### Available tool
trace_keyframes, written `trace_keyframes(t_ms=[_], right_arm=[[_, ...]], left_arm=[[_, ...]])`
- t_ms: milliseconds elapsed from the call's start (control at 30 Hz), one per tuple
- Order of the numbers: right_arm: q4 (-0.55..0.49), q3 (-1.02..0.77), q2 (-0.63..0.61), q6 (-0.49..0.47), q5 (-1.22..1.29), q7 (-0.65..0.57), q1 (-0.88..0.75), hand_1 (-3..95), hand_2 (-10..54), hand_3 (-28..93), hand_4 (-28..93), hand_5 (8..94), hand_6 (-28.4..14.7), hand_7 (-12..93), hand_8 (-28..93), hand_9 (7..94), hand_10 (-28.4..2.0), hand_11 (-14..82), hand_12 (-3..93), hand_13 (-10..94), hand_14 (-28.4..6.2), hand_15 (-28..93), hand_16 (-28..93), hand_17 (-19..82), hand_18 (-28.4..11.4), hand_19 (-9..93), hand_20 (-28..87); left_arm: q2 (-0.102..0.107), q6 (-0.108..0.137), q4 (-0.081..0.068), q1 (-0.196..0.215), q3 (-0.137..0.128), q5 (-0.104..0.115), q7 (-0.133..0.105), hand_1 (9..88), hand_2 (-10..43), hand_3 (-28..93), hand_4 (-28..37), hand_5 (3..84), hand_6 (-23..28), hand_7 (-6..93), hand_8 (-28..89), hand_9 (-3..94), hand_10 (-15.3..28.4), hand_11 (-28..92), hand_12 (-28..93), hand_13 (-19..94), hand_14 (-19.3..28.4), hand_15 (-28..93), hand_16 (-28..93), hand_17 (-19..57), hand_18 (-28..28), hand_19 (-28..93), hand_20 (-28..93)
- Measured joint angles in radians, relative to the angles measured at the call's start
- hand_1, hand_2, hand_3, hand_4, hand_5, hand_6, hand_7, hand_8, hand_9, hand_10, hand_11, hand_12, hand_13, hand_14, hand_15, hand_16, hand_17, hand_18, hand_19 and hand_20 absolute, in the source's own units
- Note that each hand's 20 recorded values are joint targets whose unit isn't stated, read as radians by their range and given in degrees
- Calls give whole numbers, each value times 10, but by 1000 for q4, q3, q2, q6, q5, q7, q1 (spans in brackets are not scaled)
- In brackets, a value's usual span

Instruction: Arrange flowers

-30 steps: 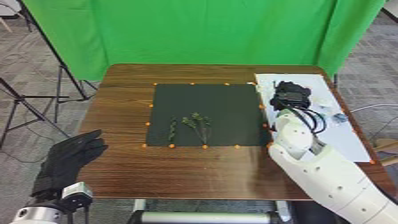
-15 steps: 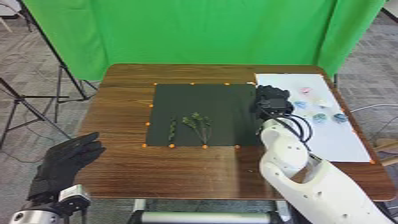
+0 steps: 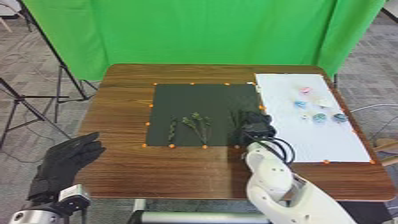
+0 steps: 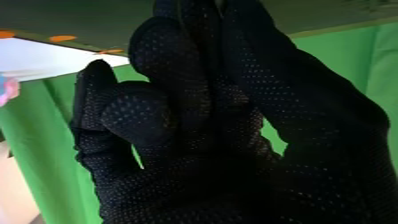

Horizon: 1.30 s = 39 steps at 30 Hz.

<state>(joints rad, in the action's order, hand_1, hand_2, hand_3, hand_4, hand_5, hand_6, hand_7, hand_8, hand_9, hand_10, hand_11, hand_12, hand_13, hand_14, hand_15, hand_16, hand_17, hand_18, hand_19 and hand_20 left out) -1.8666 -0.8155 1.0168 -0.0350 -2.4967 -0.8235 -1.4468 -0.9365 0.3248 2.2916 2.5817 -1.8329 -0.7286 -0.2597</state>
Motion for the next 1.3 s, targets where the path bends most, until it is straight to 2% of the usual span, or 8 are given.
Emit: trace_keyframes(t_ms=[333, 533, 700, 800, 867, 1300], right_arm=[[-38, 31, 3, -1, -5, 6, -18, 500, -95, 799, -250, 880, -41, 213, 163, 819, -149, 483, 326, 712, -155, 780, 268, 264, -284, 851, 286], [-39, 48, 10, 14, -24, -12, -22, 458, -95, 778, -239, 867, -47, 239, 160, 791, -165, 528, 289, 700, -165, 785, 270, 262, -284, 851, 273], [-36, 51, 12, 29, -24, -20, -24, 371, -71, 797, -222, 826, -53, 268, 127, 746, -183, 576, 277, 672, -184, 813, 283, 257, -284, 842, 267], [-39, 46, 12, 32, -20, -20, -28, 340, -50, 808, -211, 811, -60, 294, 46, 724, -195, 595, 275, 652, -196, 833, 291, 256, -284, 831, 270], [-45, 37, 12, 32, -19, -19, -37, 320, -36, 805, -197, 803, -66, 316, -67, 709, -200, 601, 277, 641, -203, 840, 290, 256, -284, 823, 278], [-72, 25, 4, 33, 0, -11, -54, 293, -21, 791, -188, 782, -81, 338, -78, 682, -222, 615, 280, 623, -219, 858, 287, 261, -284, 813, 282]], left_arm=[[1, 0, 0, 1, -4, 0, 1, 303, 65, 800, -99, 508, 161, 148, -84, 423, 230, 411, 105, 307, 284, 628, -125, -69, 227, 620, 164], [1, -1, 0, 0, -5, 0, 6, 304, 65, 801, -100, 508, 161, 148, -84, 424, 232, 412, 105, 307, 284, 628, -125, -69, 227, 620, 164], [1, -1, 0, 0, -5, -1, 12, 304, 65, 801, -100, 508, 161, 147, -83, 424, 231, 411, 105, 307, 284, 628, -125, -69, 227, 620, 164], [1, -1, 0, 0, -5, -1, 15, 304, 65, 801, -98, 508, 161, 147, -83, 424, 231, 411, 105, 307, 284, 628, -125, -69, 227, 620, 164], [1, -2, 0, 0, -7, -2, 17, 304, 65, 801, -97, 508, 161, 147, -83, 424, 231, 411, 105, 307, 284, 628, -125, -69, 227, 620, 164], [3, 0, 3, 9, -8, 0, 13, 303, 65, 800, -95, 508, 161, 147, -83, 424, 231, 412, 105, 307, 284, 627, -125, -69, 226, 621, 164]])
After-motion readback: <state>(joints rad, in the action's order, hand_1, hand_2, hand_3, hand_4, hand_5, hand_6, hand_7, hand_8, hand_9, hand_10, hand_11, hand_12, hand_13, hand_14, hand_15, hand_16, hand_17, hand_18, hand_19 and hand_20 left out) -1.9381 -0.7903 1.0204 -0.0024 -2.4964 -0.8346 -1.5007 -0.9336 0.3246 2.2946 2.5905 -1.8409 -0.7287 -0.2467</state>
